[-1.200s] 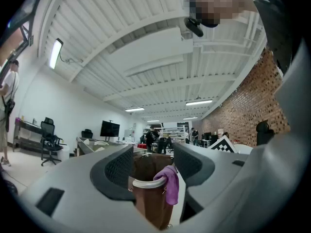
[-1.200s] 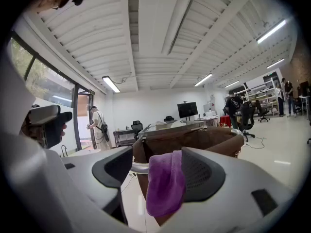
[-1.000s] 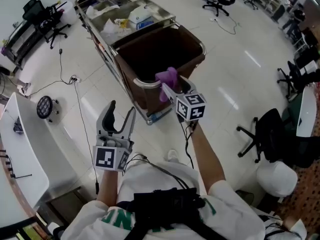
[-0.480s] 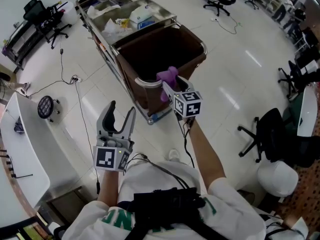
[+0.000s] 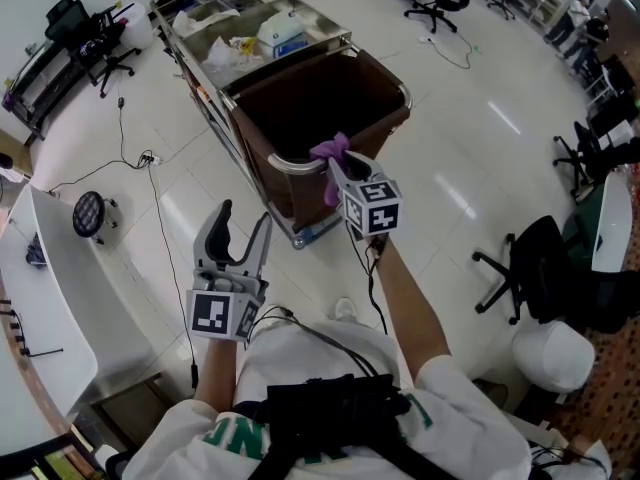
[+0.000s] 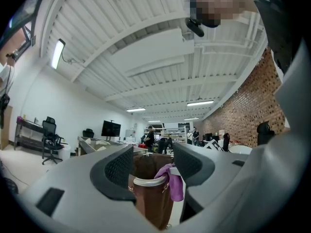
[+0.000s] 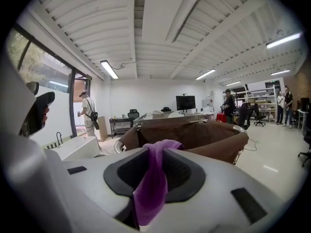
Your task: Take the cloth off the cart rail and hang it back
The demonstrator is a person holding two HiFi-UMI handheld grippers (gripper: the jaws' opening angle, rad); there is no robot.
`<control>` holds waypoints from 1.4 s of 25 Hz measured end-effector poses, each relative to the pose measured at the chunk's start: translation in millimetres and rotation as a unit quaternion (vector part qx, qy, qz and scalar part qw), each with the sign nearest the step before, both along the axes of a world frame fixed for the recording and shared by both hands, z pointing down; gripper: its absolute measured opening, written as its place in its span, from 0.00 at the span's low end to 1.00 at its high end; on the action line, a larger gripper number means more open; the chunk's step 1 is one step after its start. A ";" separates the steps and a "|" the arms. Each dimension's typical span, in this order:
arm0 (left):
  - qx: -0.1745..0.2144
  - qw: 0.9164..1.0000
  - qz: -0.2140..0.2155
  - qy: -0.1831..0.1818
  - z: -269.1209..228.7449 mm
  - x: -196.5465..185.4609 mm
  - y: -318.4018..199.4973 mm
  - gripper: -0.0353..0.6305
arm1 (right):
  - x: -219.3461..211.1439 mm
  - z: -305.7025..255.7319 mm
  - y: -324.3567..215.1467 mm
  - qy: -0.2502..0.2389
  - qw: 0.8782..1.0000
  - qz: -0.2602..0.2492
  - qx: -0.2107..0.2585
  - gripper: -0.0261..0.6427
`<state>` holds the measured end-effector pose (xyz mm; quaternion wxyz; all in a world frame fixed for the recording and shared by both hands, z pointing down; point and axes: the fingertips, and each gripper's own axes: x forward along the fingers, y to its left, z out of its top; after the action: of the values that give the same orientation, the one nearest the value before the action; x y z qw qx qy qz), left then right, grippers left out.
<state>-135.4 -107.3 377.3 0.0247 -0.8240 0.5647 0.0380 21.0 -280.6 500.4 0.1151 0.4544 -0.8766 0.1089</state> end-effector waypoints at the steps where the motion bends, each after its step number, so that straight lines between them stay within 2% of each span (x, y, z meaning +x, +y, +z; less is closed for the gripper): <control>1: 0.001 1.000 0.002 -0.001 -0.3 0.5 -0.2 0.43 | 0.1 -6.2 1.0 -0.008 1.000 0.000 0.003 0.20; 7: -0.003 1.000 0.010 0.013 -11.7 9.9 -1.7 0.43 | 3.9 -56.5 12.5 -0.037 0.998 -0.002 0.046 0.20; 10: 0.009 1.000 0.014 -0.001 -9.6 8.1 -2.7 0.43 | 8.7 -86.3 23.2 -0.068 0.996 -0.005 0.061 0.19; 13: 0.009 1.000 0.014 0.002 -8.9 9.3 -4.5 0.43 | 15.9 -114.7 37.1 -0.094 0.992 -0.012 0.080 0.19; 15: 0.007 1.000 0.018 -0.002 -9.7 11.5 -5.9 0.43 | 21.6 -131.9 47.5 -0.103 0.990 -0.013 0.095 0.19; 18: 0.002 1.000 0.025 0.013 -19.7 18.6 -6.4 0.43 | 31.2 -155.7 66.3 -0.112 0.986 -0.011 0.120 0.19; 22: 0.004 1.000 0.022 0.007 -11.7 12.8 -7.8 0.43 | 44.4 -180.8 92.7 -0.122 0.980 -0.004 0.156 0.19; 29: 0.014 1.000 0.019 0.010 -14.7 11.5 -8.8 0.43 | 60.1 -186.7 141.3 -0.099 0.975 0.005 0.200 0.19; 35: 0.013 1.000 0.013 0.002 -17.2 11.5 -8.4 0.43 | 63.2 -171.4 166.0 -0.116 0.974 0.017 0.192 0.19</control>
<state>-123.9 -115.7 360.1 0.0337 -0.8307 0.5538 0.0472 84.2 -114.6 329.0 -0.0787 0.4672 -0.8806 -0.0075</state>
